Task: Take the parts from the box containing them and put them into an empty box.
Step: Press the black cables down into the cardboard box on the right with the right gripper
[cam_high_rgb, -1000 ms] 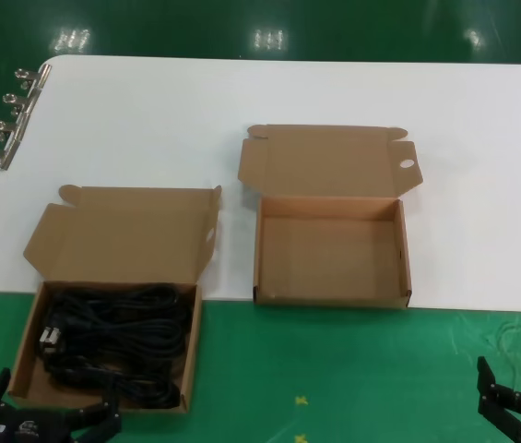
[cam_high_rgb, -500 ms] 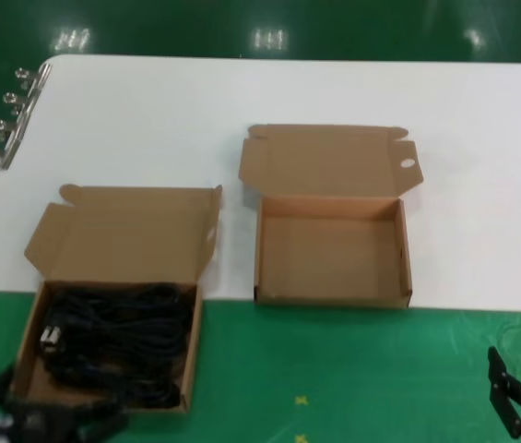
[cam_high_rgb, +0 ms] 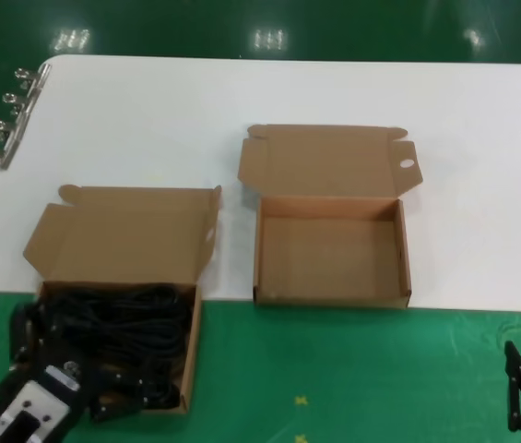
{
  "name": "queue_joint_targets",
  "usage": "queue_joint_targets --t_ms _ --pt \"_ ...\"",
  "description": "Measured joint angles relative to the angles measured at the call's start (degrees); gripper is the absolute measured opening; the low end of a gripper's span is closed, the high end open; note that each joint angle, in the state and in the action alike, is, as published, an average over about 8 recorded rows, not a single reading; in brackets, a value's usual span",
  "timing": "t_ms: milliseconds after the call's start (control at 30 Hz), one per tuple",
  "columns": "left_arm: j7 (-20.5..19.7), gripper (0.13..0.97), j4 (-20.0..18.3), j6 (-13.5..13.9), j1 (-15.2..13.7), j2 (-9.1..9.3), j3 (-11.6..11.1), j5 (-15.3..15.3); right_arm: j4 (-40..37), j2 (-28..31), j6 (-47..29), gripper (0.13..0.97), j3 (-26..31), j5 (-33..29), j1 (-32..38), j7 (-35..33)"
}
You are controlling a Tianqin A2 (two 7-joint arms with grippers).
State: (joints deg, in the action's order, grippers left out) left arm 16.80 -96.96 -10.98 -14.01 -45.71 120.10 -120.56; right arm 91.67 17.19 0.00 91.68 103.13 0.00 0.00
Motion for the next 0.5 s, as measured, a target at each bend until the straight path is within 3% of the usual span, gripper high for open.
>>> queue_joint_targets --t_ms 133,233,367,500 --pt "5.6 0.966 1.7 1.8 -7.6 -5.91 7.5 0.0 0.0 0.0 0.0 0.301 0.0 0.0 0.0 0.0" --pt "7.0 0.966 4.0 5.0 -14.0 -8.94 12.7 2.7 0.0 0.0 0.0 0.273 0.0 0.0 0.0 0.0" --pt "3.4 0.966 8.0 12.1 -23.1 -11.49 18.8 10.4 0.0 0.0 0.0 0.217 0.0 0.0 0.0 0.0" --pt "-4.5 0.966 12.9 21.7 -31.6 -12.22 23.2 20.8 0.0 0.0 0.0 0.183 0.0 0.0 0.0 0.0"
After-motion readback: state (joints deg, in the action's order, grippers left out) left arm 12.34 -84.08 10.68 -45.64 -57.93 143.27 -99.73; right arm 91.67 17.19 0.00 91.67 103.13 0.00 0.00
